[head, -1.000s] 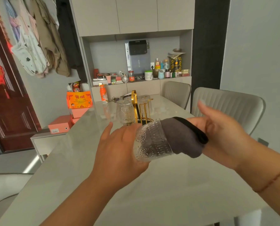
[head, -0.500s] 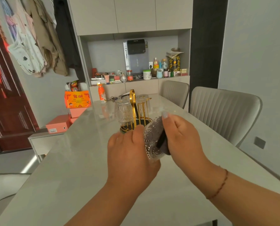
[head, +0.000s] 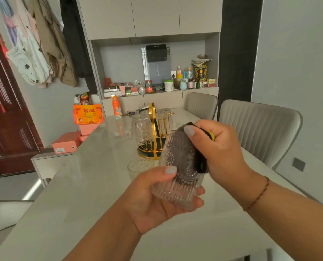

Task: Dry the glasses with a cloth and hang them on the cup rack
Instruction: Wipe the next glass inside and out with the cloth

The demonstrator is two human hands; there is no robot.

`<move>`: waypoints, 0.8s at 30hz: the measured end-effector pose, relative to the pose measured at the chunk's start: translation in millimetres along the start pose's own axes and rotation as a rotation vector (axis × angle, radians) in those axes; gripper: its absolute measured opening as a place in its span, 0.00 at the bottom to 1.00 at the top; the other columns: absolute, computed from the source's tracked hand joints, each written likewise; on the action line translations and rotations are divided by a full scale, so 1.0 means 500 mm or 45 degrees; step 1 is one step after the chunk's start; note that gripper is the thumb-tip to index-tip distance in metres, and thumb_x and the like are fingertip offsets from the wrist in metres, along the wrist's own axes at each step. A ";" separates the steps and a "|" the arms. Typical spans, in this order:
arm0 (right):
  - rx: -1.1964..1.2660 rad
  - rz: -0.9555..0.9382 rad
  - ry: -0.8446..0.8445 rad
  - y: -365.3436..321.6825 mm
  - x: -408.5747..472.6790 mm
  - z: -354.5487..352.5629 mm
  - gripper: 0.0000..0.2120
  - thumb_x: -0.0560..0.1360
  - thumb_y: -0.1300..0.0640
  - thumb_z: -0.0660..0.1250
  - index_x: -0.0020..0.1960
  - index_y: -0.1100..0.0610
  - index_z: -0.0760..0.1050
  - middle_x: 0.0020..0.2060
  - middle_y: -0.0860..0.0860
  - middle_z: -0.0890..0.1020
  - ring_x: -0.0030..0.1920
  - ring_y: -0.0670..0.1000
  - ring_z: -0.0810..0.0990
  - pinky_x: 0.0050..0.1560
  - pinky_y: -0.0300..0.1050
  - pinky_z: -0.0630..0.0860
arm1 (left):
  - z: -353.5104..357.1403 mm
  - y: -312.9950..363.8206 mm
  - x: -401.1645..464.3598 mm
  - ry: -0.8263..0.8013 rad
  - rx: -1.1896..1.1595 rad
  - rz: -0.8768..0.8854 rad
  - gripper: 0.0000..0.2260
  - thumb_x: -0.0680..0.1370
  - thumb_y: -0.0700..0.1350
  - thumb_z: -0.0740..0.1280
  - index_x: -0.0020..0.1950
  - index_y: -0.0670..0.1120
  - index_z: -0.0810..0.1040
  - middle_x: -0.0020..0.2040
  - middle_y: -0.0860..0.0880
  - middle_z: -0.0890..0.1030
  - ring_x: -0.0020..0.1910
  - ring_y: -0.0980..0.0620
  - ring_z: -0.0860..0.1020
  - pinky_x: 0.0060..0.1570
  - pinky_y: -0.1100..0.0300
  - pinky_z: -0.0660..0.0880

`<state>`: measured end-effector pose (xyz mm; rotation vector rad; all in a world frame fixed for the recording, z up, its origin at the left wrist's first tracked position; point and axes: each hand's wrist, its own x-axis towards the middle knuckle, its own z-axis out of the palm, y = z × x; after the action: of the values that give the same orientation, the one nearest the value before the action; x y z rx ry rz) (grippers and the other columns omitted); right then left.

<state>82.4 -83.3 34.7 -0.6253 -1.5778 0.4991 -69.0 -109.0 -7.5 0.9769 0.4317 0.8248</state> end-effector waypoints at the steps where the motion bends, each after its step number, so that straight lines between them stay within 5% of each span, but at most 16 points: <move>1: -0.036 0.023 0.022 0.001 0.004 0.000 0.29 0.69 0.43 0.66 0.32 0.71 0.70 0.26 0.60 0.67 0.28 0.49 0.67 0.27 0.41 0.65 | -0.002 0.001 0.003 0.047 0.070 -0.019 0.31 0.54 0.51 0.83 0.53 0.40 0.84 0.48 0.38 0.84 0.44 0.40 0.83 0.48 0.45 0.80; 4: -0.164 0.136 0.152 0.009 0.015 0.003 0.26 0.73 0.50 0.70 0.30 0.71 0.67 0.25 0.61 0.65 0.27 0.51 0.64 0.27 0.43 0.61 | 0.008 0.011 0.004 0.424 0.639 0.044 0.42 0.50 0.62 0.80 0.62 0.50 0.78 0.58 0.45 0.84 0.56 0.46 0.82 0.59 0.47 0.77; 7: -0.393 0.128 0.226 0.016 0.019 0.015 0.24 0.71 0.49 0.71 0.28 0.67 0.69 0.23 0.58 0.67 0.25 0.55 0.66 0.24 0.48 0.65 | 0.039 0.005 0.004 0.772 1.415 0.272 0.39 0.52 0.66 0.77 0.61 0.59 0.72 0.54 0.60 0.81 0.52 0.62 0.80 0.51 0.61 0.77; 9: -0.397 0.122 0.199 0.011 0.021 0.025 0.24 0.70 0.48 0.71 0.29 0.67 0.70 0.24 0.62 0.69 0.27 0.59 0.69 0.25 0.50 0.69 | 0.046 -0.003 0.008 0.915 1.599 0.376 0.34 0.56 0.62 0.78 0.58 0.58 0.72 0.50 0.61 0.80 0.48 0.63 0.79 0.44 0.66 0.74; 11: -0.299 0.124 0.152 0.005 0.025 0.026 0.24 0.70 0.49 0.72 0.31 0.70 0.71 0.26 0.65 0.71 0.27 0.60 0.68 0.25 0.49 0.68 | 0.033 -0.003 0.010 0.841 1.402 0.438 0.31 0.54 0.57 0.78 0.56 0.55 0.76 0.47 0.59 0.83 0.45 0.60 0.81 0.41 0.66 0.75; 15: 0.086 0.138 0.042 -0.005 0.037 0.015 0.29 0.67 0.48 0.74 0.31 0.72 0.65 0.26 0.57 0.64 0.29 0.52 0.63 0.28 0.43 0.62 | 0.012 0.002 0.009 0.238 0.428 0.339 0.27 0.54 0.45 0.78 0.53 0.44 0.85 0.46 0.46 0.85 0.42 0.49 0.83 0.40 0.55 0.81; 18: 0.343 0.179 -0.017 -0.005 0.042 0.013 0.29 0.62 0.44 0.71 0.32 0.71 0.66 0.29 0.57 0.65 0.31 0.54 0.65 0.30 0.43 0.64 | 0.004 -0.009 0.010 -0.122 -0.077 0.184 0.27 0.57 0.49 0.81 0.52 0.40 0.84 0.44 0.38 0.82 0.39 0.42 0.82 0.47 0.49 0.79; 21: 0.270 0.183 0.008 -0.003 0.048 0.006 0.33 0.64 0.44 0.71 0.35 0.76 0.66 0.28 0.60 0.65 0.32 0.54 0.66 0.33 0.45 0.64 | -0.001 -0.002 0.011 -0.005 0.064 0.121 0.29 0.56 0.51 0.82 0.54 0.40 0.83 0.47 0.37 0.84 0.42 0.40 0.84 0.56 0.44 0.76; 24: -0.160 0.160 0.117 0.002 0.045 0.007 0.26 0.69 0.49 0.72 0.34 0.73 0.70 0.26 0.61 0.69 0.27 0.54 0.67 0.27 0.45 0.67 | 0.015 0.011 0.017 0.539 0.906 0.262 0.38 0.54 0.58 0.79 0.63 0.54 0.75 0.56 0.53 0.84 0.52 0.54 0.83 0.58 0.51 0.78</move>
<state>78.0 -67.6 50.8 -0.8357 -1.4969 0.4603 -61.2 -105.0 1.5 1.5222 1.0489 1.0983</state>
